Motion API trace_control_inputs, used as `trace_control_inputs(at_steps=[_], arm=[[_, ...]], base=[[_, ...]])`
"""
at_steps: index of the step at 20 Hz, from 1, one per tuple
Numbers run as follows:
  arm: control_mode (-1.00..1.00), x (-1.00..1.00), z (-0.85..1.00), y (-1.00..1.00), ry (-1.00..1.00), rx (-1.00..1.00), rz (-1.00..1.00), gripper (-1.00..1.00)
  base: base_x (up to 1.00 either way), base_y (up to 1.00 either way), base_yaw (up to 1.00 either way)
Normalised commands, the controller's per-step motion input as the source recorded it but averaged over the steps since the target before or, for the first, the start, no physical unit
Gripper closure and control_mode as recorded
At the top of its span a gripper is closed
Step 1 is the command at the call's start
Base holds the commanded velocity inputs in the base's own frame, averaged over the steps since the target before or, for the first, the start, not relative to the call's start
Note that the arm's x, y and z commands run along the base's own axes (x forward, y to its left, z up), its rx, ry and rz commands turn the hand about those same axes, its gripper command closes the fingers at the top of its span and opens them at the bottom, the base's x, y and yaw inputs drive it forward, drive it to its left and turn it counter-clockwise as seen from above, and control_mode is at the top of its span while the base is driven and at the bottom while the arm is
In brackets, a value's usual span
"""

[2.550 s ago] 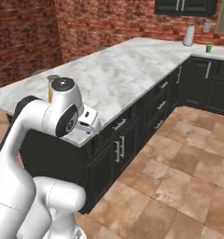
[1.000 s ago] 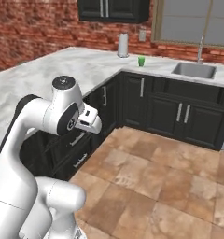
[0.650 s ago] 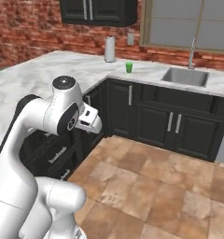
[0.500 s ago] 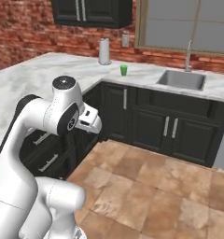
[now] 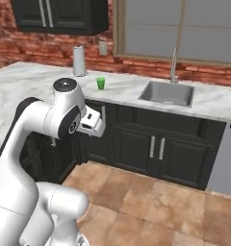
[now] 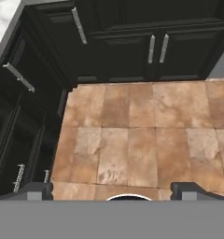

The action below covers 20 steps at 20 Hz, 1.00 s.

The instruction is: Place the pitcher and cup on the dining counter for serving.

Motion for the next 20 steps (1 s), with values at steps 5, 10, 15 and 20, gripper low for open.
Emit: trace_control_inputs(at_steps=[5, 10, 15, 20], arm=[[1.0, 0.0, 0.0, 0.0, 0.0, 0.0, 0.0, -1.0], [1.0, 0.0, 0.0, 0.0, 0.0, 0.0, 0.0, -1.0], [1.0, 0.0, 0.0, 0.0, 0.0, 0.0, 0.0, -1.0], [1.0, 0.0, 0.0, 0.0, 0.0, 0.0, 0.0, -1.0]], base=[[1.0, 0.09, -0.22], [1.0, 0.31, -0.09], [1.0, 0.36, -0.01], [0.92, 0.35, 0.0]])
